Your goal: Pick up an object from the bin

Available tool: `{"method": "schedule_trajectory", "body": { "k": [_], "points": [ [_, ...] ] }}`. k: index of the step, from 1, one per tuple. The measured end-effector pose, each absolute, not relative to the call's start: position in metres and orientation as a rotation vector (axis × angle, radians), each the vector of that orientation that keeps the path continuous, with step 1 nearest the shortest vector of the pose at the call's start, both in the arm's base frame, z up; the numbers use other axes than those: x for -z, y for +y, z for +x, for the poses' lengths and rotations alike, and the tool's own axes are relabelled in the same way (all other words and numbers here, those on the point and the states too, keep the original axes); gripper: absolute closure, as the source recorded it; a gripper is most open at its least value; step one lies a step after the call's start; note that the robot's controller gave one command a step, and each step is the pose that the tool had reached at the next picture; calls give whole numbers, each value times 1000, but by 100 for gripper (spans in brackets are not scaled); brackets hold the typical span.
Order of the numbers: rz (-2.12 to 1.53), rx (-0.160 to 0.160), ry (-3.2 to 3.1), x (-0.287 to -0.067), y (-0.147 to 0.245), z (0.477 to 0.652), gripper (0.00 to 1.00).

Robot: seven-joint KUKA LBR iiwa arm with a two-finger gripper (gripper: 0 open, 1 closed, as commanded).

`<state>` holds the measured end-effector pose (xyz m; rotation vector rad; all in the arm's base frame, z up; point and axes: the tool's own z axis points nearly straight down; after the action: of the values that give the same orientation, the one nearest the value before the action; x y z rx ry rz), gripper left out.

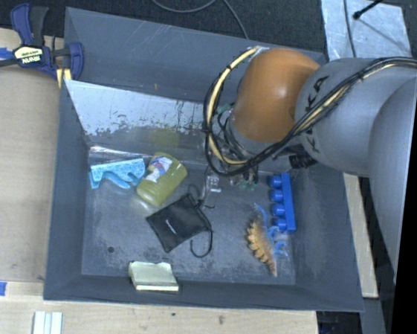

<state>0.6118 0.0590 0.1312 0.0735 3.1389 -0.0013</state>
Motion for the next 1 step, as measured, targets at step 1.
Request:
{"method": "schedule_trajectory", "body": {
  "k": [1],
  "points": [
    [5, -2, 3136, -120, 95, 618, 0]
  ]
}}
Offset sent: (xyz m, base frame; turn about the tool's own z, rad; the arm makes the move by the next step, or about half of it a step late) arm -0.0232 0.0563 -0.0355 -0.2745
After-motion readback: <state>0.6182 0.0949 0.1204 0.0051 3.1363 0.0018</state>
